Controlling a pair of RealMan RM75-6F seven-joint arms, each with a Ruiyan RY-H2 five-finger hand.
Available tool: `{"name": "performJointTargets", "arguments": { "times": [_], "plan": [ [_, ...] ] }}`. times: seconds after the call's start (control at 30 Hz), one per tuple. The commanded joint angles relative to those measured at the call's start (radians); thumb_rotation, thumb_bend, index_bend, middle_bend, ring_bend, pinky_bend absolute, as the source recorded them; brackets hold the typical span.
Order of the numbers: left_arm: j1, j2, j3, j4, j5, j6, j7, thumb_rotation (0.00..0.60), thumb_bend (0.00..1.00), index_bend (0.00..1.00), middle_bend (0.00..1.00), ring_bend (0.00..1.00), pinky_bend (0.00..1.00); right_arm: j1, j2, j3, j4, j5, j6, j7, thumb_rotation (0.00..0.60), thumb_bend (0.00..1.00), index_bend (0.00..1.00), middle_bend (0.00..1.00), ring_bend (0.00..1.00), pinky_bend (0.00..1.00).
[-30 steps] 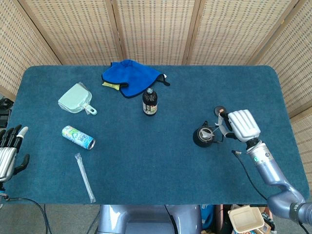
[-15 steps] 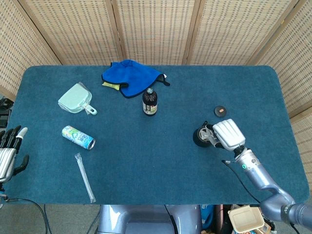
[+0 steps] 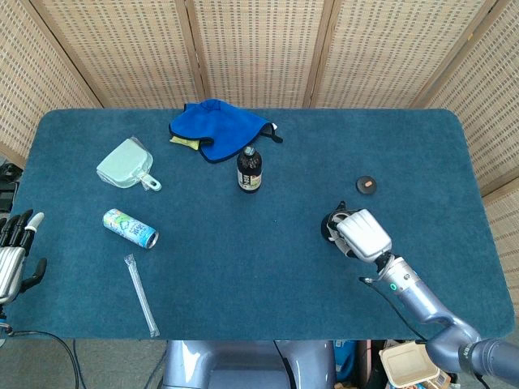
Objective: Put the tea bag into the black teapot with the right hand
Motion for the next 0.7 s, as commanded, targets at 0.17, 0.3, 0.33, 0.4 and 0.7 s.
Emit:
{"name": "performJointTargets", "arguments": {
  "times": [0.17,0.3,0.33,0.4,0.7],
  "plan": [
    [0.002,-0.001,0.001,0.002,0.002,0.002,-0.002,0.6,0.48,0.0,0.0,0.0,0.0,0.006,-0.017,-0.024,0.006,-0.021,-0.022,-0.035,0.6,0.61,0.53,0.86,0.87,0.98],
    [0.005,-0.001,0.003,0.004,0.004,0.005,-0.006,0.6,0.48,0.0,0.0,0.0,0.0,0.01,-0.021,-0.039,0.004,-0.02,-0.048,-0.064,0.6,0.6,0.5,0.86,0.87,0.98],
    [0.006,-0.002,0.003,0.005,0.004,0.006,-0.007,0.6,0.48,0.0,0.0,0.0,0.0,0.011,-0.021,-0.039,0.001,-0.017,-0.05,-0.067,0.6,0.6,0.49,0.85,0.87,0.98],
    [0.006,-0.002,0.003,0.007,0.004,0.006,-0.009,0.6,0.48,0.0,0.0,0.0,0.0,0.01,-0.019,-0.039,-0.003,-0.015,-0.052,-0.07,0.6,0.6,0.46,0.85,0.87,0.98],
    [0.009,-0.004,0.004,0.014,0.007,0.009,-0.018,0.6,0.48,0.0,0.0,0.0,0.0,0.022,0.037,-0.026,-0.059,0.027,-0.093,-0.071,0.6,0.6,0.32,0.87,0.87,0.98]
  ]
}}
